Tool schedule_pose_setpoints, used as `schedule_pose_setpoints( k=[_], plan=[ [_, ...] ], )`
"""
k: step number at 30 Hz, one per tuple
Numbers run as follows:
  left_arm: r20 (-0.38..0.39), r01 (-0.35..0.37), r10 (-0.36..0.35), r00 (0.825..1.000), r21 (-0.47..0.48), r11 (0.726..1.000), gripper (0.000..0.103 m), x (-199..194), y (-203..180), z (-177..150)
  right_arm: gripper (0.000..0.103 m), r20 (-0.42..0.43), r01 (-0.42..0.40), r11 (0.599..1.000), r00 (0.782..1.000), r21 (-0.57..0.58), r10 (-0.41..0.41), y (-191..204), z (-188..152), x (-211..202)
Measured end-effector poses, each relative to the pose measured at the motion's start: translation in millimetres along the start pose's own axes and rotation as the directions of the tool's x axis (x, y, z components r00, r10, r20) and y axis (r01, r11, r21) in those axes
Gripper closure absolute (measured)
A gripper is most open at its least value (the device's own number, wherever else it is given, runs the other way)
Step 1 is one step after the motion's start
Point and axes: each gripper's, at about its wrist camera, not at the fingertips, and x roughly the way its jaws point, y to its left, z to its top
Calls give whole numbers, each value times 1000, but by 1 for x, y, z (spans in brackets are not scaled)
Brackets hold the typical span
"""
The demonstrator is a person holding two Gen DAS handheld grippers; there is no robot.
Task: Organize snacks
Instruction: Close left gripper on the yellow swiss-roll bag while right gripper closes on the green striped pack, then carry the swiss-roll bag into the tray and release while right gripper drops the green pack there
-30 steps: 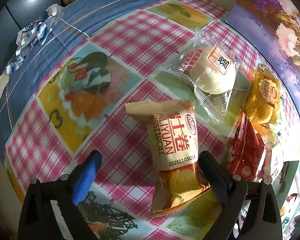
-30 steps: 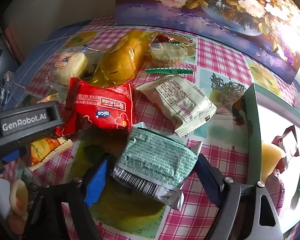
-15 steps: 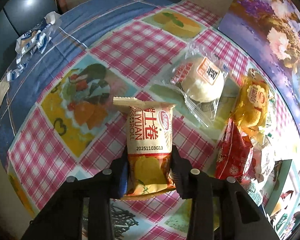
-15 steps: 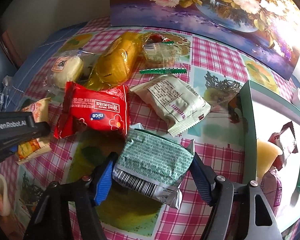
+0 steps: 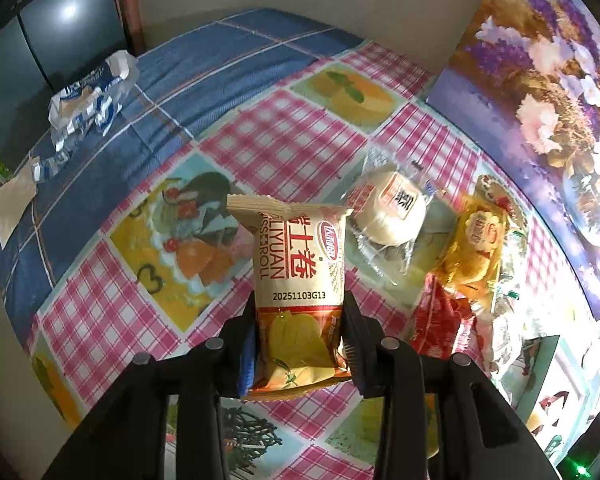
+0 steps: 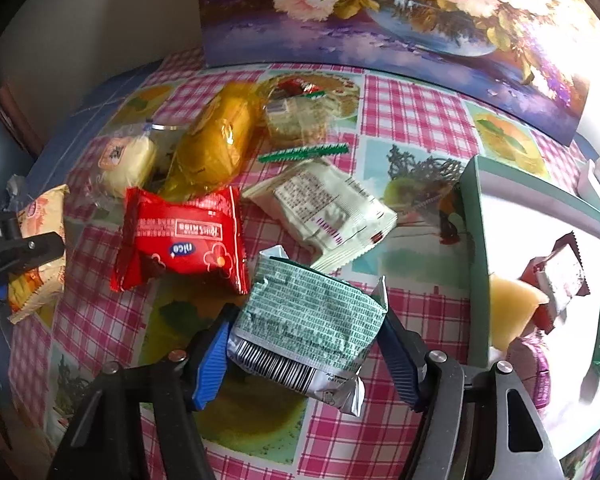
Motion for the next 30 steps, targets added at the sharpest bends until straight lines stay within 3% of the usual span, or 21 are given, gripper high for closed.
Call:
schedule_pose_setpoints(
  k=[8, 14, 17, 22, 30],
  plan=[
    [56, 20, -21, 998, 15, 1000, 64, -20, -11, 3, 32, 74, 13, 998, 997, 63, -17, -21, 12, -30],
    [89, 44, -47, 995, 33, 998, 64, -38, -19, 2, 32, 113, 59, 989, 991, 137, -75, -47, 20, -53],
    [95, 64, -68, 993, 43, 997, 64, -46, -26, 0, 32, 118, 41, 981, 991, 188, -64, -66, 20, -61],
    [110, 70, -79, 991, 88, 994, 64, -56, -44, -5, 32, 107, 94, 956, 986, 279, -129, -104, 20, -66],
    [107, 102, -123, 987, 188, 977, 64, -70, -87, -20, 32, 88, 185, 881, 965, 436, -246, -172, 14, -75]
  ],
)
